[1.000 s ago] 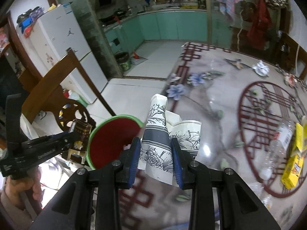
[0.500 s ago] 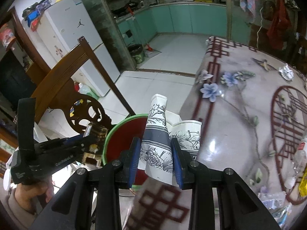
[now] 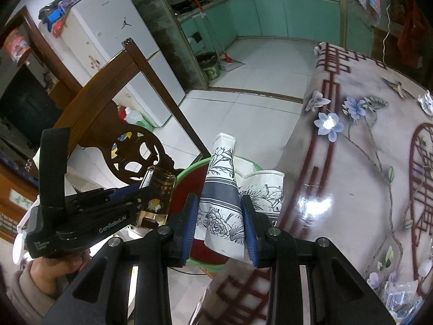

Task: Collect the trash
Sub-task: 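Carry the cup and wrapper over the bucket and open both grippers to drop them, then move both grippers back to the table and grasp red-stained crumpled tissue with the right gripper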

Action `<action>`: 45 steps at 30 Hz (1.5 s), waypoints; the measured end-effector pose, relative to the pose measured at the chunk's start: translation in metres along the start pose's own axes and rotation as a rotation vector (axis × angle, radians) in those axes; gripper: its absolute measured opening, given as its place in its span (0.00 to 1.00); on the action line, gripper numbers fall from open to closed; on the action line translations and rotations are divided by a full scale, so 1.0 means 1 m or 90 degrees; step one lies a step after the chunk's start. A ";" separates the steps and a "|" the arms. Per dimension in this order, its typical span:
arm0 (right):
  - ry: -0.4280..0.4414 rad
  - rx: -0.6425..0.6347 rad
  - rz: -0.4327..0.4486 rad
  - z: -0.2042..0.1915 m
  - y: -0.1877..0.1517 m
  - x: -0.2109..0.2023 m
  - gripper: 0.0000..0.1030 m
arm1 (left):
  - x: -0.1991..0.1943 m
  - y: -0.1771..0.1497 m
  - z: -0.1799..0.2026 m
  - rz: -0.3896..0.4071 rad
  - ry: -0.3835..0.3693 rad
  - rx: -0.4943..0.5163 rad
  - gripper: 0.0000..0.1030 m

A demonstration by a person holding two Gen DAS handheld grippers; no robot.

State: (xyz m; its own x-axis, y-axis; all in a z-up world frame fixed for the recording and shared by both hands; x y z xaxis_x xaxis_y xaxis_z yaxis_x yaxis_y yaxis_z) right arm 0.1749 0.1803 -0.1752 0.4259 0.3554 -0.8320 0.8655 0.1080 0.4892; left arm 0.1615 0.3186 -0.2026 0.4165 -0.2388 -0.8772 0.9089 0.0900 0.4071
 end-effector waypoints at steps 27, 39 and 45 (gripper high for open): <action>-0.105 0.097 0.068 0.071 -0.036 -0.069 0.49 | -0.026 -0.004 0.046 0.041 -0.022 0.046 0.73; -0.258 0.294 0.092 0.236 -0.112 -0.161 0.49 | -0.012 -0.035 0.146 0.011 -0.051 0.138 0.73; -0.285 0.329 0.090 0.316 -0.139 -0.195 0.49 | -0.010 -0.056 0.206 0.002 -0.046 0.152 0.73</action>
Point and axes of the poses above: each gripper's, at about its wrist camera, not at the fingertips, and x roughly the way its jaws point, z to its right, y to its top, the point moved 2 cm from there along x, roughly the way its jaws point, and after that the axes turned 5 degrees about -y, right-handed, at the moved point
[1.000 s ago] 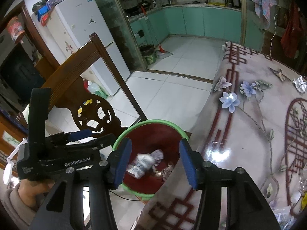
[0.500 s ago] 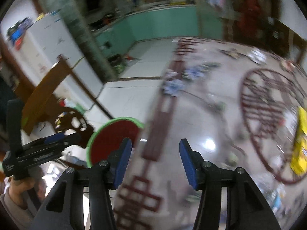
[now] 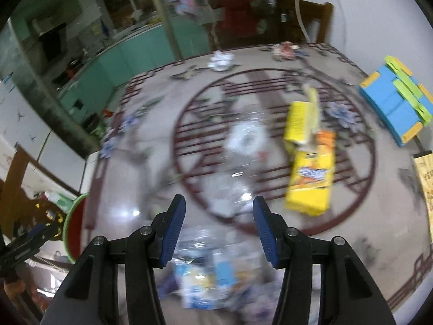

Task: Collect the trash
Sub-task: 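Move both grippers back to the table and grasp red-stained crumpled tissue with the right gripper, then grasp the crumpled white paper ball with the left gripper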

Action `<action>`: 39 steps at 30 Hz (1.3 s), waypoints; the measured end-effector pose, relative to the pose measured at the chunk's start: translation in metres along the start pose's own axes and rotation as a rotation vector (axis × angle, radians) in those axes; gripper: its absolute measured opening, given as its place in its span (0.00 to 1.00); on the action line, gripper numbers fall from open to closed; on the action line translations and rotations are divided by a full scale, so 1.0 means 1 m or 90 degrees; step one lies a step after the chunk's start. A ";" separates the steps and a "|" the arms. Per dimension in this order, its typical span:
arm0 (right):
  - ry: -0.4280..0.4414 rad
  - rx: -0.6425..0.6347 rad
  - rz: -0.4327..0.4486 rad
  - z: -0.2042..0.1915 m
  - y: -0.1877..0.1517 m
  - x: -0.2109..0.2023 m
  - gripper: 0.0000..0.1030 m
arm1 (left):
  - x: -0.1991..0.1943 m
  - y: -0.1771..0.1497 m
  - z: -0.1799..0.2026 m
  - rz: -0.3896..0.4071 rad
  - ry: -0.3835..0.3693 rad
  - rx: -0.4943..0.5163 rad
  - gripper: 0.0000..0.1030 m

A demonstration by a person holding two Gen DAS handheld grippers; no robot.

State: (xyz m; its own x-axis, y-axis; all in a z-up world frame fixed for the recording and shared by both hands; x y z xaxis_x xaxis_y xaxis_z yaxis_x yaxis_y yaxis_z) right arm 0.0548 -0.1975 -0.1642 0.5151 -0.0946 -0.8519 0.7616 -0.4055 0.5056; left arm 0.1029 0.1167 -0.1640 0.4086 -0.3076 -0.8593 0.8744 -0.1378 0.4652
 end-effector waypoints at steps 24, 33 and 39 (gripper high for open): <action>0.025 -0.020 0.178 0.163 0.286 0.065 0.55 | 0.039 0.063 0.188 0.039 -0.006 0.086 0.73; -0.001 0.032 0.006 0.192 0.402 0.250 0.57 | 0.063 0.155 0.220 0.079 -0.045 0.053 0.79; 0.009 0.008 -0.056 0.176 0.404 0.323 0.57 | 0.128 0.225 0.232 0.071 -0.053 0.042 0.79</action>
Point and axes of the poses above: each gripper's, at about its wrist camera, not at the fingertips, and x roughly the way its jaws point, z to its right, y to its top, the point moved 2 cm from there along x, roughly the way its jaws point, and after that the axes turned 5 degrees about -y, right-handed, at the moved point
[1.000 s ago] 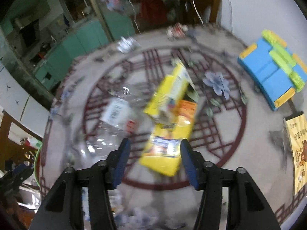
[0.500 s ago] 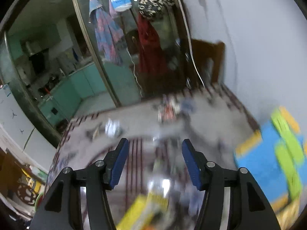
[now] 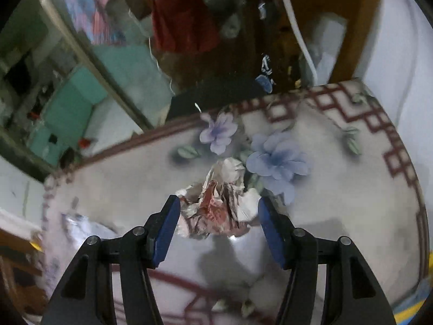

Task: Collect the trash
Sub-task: 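Grasp the crumpled white paper ball with the left gripper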

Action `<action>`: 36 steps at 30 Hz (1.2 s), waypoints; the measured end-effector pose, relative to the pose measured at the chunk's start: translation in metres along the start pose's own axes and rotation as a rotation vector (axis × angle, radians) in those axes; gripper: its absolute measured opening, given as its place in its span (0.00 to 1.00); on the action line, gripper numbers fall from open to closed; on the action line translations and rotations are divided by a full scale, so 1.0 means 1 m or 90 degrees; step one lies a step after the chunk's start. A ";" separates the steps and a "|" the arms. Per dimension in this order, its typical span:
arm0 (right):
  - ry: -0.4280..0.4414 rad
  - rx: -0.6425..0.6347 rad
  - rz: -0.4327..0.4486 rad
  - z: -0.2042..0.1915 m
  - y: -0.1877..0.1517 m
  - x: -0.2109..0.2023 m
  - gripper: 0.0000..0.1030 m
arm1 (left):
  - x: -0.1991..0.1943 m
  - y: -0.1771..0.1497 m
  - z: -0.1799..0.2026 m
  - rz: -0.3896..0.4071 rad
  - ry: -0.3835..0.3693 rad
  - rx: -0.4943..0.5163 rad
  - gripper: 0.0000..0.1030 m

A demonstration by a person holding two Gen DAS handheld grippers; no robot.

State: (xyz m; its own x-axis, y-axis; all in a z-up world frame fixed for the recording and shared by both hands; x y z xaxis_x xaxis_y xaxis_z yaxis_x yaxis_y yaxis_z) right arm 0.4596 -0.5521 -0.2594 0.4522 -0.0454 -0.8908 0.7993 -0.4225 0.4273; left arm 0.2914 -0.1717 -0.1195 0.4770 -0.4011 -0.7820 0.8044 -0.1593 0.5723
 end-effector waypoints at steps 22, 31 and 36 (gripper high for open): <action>0.150 -0.016 0.069 -0.009 -0.036 -0.024 0.25 | 0.192 0.080 0.009 -0.041 0.005 -0.078 0.54; 0.131 -0.053 0.112 -0.008 -0.047 -0.071 0.25 | 0.147 0.077 0.018 -0.013 -0.004 -0.047 0.40; 0.118 -0.095 0.144 -0.019 -0.064 -0.124 0.25 | 0.082 0.063 0.027 0.025 -0.004 -0.008 0.40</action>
Point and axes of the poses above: each gripper's, at about its wrist camera, not at the fingertips, and x roughly the way its jaws point, z to its right, y to its top, the point moved 2 cm from there along x, roughly the way its jaws point, and after that the axes turned 5 degrees about -y, right-handed, at the moved point
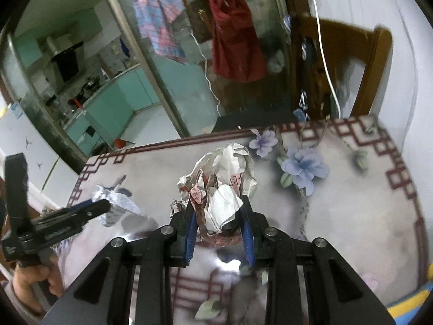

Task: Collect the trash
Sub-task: 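Grasp the crumpled white paper ball with the left gripper, then carry the paper ball with the left gripper over the bucket while the right carries the tissue, then open both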

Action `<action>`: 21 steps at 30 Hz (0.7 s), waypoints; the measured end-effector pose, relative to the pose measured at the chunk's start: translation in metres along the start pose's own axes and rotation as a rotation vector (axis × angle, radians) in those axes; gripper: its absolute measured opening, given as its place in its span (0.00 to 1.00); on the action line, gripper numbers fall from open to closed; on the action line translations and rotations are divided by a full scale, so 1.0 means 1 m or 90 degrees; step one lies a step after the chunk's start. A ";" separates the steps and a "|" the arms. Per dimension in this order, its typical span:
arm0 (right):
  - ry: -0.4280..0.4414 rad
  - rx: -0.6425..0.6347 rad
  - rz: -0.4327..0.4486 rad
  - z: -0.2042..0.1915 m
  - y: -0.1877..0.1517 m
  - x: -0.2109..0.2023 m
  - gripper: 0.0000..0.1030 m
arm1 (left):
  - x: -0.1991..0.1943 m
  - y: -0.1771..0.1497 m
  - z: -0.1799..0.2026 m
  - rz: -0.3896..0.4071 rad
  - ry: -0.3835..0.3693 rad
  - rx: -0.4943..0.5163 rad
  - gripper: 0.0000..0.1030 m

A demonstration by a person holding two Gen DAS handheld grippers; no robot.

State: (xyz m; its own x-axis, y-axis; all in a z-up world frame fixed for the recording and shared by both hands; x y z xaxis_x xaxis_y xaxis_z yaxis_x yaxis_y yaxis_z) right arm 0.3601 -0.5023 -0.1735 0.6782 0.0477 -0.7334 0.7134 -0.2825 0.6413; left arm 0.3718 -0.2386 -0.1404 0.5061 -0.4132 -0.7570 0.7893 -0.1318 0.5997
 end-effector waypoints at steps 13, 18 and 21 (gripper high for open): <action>0.050 -0.106 0.028 -0.119 -0.072 -0.142 0.25 | -0.158 -0.088 -0.015 0.017 0.019 0.033 0.40; 0.072 -0.128 0.031 -0.168 -0.120 -0.184 0.25 | -0.197 -0.124 -0.029 0.017 -0.002 0.031 0.40; 0.097 -0.115 0.020 -0.187 -0.143 -0.203 0.25 | -0.218 -0.140 -0.035 0.024 -0.001 0.044 0.40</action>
State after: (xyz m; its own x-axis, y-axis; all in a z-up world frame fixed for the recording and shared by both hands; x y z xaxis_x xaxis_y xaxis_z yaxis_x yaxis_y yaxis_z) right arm 0.1533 -0.2927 -0.0738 0.7092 0.1895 -0.6790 0.7025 -0.1103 0.7030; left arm 0.1626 -0.0983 -0.0684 0.5337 -0.4207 -0.7336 0.7444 -0.1779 0.6436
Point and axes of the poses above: each gripper's, at about its wrist camera, not at the fingertips, and x roughly the way its jaws point, z to its right, y to its top, the point moved 2 cm from there along x, roughly the way its jaws point, and after that the axes turned 5 degrees about -y, right-handed, at the moved point
